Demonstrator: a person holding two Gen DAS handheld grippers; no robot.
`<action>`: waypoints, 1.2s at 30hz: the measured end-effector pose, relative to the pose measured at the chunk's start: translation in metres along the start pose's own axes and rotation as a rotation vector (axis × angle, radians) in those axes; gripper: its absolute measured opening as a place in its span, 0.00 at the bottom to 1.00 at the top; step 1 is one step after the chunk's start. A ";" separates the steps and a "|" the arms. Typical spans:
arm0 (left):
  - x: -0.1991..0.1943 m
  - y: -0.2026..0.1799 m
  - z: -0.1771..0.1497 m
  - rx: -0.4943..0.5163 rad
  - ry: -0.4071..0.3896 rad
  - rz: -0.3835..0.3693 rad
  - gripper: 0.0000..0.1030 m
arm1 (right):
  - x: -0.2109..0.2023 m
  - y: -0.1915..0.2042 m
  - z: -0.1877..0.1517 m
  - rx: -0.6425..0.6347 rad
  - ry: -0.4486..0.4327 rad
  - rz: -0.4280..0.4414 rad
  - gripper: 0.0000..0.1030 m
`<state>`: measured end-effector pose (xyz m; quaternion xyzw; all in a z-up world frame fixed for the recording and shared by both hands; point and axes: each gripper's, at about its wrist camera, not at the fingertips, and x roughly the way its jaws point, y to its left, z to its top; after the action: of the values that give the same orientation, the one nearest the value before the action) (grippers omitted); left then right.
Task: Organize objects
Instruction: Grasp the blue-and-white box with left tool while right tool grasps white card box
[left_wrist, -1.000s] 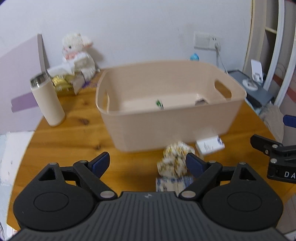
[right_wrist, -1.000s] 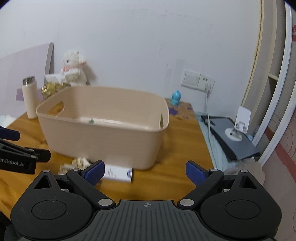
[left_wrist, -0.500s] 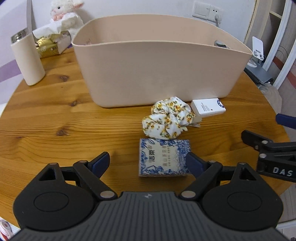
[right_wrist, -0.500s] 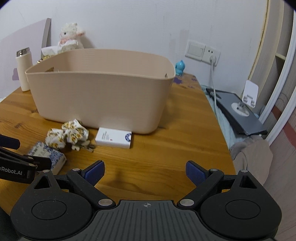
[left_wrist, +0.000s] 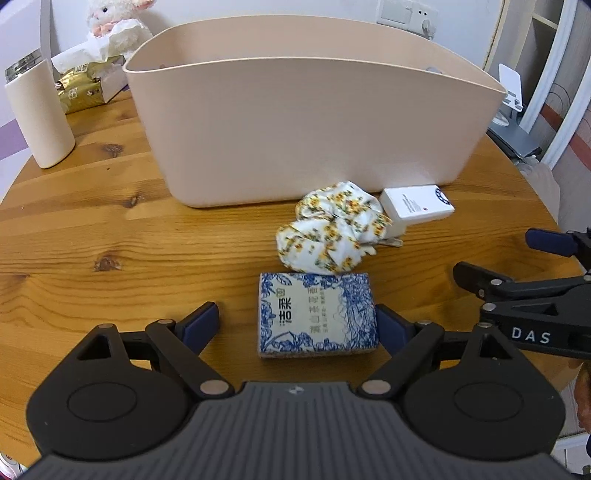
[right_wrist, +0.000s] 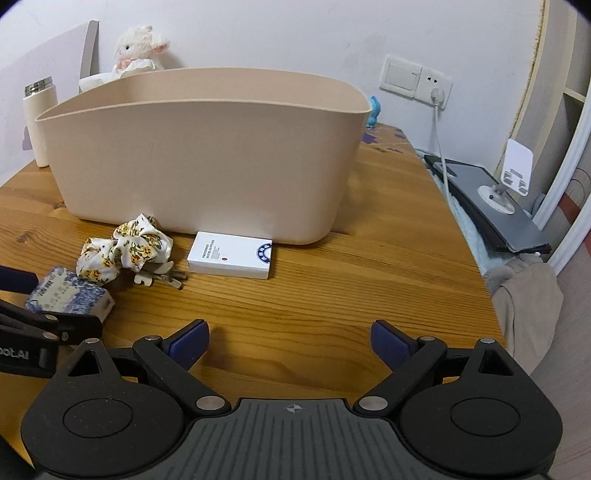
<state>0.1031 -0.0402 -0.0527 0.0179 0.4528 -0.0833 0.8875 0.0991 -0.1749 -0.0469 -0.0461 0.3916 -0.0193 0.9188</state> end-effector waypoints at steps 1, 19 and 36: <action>0.001 0.002 0.001 -0.001 -0.003 0.004 0.88 | 0.003 0.001 0.001 0.002 0.002 0.003 0.93; 0.002 0.033 0.004 0.032 0.003 0.036 0.87 | 0.044 0.021 0.024 0.062 -0.036 0.056 0.97; -0.013 0.045 0.003 -0.006 0.003 0.024 0.62 | 0.025 0.021 0.018 0.079 -0.071 0.066 0.54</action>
<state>0.1058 0.0059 -0.0421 0.0207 0.4544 -0.0712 0.8877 0.1296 -0.1551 -0.0546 0.0025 0.3591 -0.0027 0.9333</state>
